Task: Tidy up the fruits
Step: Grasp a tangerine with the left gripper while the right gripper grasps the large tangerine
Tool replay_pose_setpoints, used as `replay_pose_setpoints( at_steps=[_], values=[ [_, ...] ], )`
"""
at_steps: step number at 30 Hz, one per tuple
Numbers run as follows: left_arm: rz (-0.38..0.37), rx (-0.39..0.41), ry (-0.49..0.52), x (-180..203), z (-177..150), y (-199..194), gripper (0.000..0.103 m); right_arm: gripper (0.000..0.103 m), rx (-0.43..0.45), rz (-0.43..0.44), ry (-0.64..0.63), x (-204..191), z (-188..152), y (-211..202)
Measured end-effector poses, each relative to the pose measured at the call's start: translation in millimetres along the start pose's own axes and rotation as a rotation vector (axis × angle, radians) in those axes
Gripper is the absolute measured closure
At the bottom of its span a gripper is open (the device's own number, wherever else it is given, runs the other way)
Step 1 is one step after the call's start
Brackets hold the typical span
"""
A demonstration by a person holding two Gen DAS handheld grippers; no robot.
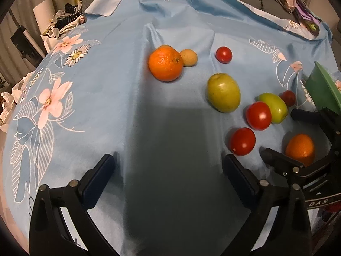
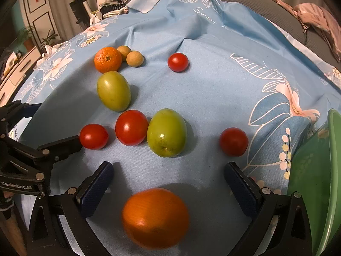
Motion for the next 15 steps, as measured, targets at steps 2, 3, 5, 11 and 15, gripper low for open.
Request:
replay_pose_setpoints(
  at_steps=[2,3,5,11,15],
  values=[
    [-0.007,0.014,-0.025,-5.1,1.6,-5.6,0.001,0.0,-0.001,-0.001,0.001,-0.3,2.0,-3.1],
    [-0.016,0.024,-0.04,-7.3,2.9,-9.0,0.001,0.0,0.0,-0.001,0.001,0.2,1.9,-3.0],
    [-0.03,0.042,-0.062,-10.5,5.5,-15.3,0.001,0.0,-0.004,-0.004,0.0,0.4,2.7,-2.5],
    [-0.081,0.102,-0.12,-17.8,12.1,-37.2,0.001,0.0,-0.037,-0.032,0.037,-3.0,7.8,-7.3],
    [-0.138,0.138,-0.16,-20.9,18.1,-51.5,0.002,0.0,0.076,-0.007,0.037,-12.6,9.9,-38.0]
  ],
)
Point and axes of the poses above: each gripper's, at about its wrist camera, not at the fingertips, and y roughly the way its jaws point, x to its right, z to its top, the point moved 6 cm from there along y, roughly the way its jaws point, and after that the axes turned 7 degrees about z, right-handed, at the moved point
